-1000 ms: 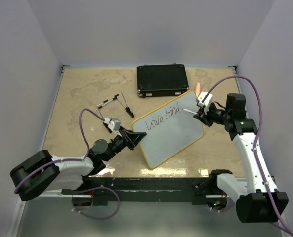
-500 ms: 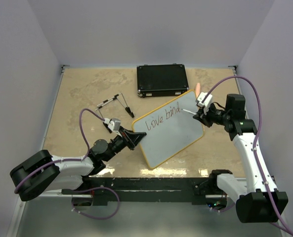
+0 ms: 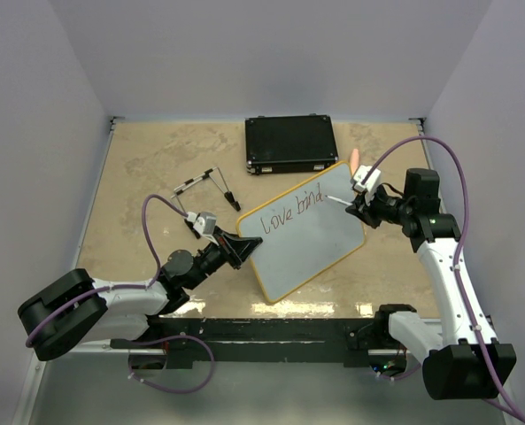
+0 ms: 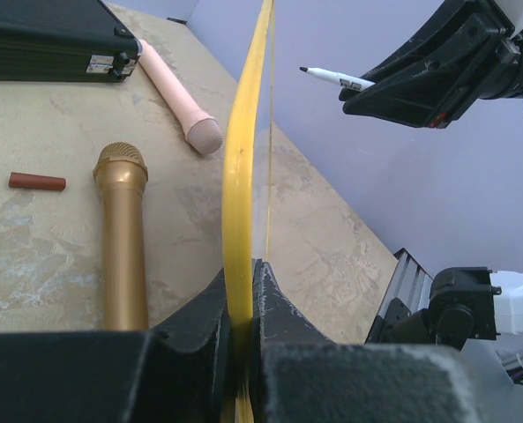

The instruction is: Write a sentence on the whiteboard

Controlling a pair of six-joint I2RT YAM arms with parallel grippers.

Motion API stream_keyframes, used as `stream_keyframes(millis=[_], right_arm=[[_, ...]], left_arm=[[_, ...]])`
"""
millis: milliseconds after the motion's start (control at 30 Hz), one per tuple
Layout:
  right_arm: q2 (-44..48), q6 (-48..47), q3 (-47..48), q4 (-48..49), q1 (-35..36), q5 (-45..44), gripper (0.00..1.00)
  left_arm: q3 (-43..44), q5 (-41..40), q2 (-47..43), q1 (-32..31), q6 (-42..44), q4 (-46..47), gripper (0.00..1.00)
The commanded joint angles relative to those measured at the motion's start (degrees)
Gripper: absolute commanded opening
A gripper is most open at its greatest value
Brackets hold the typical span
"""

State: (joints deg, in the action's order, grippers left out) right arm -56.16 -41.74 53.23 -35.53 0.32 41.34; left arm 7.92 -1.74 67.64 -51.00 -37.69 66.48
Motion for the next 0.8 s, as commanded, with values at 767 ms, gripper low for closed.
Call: stream_keyframes(millis=[767], right_arm=[[1.1, 2.7, 0.6, 2.7, -0.2, -3.3, 0.00]], left_arm=[[0.0, 2.5, 1.6, 0.0, 5.7, -7.8, 0.00]])
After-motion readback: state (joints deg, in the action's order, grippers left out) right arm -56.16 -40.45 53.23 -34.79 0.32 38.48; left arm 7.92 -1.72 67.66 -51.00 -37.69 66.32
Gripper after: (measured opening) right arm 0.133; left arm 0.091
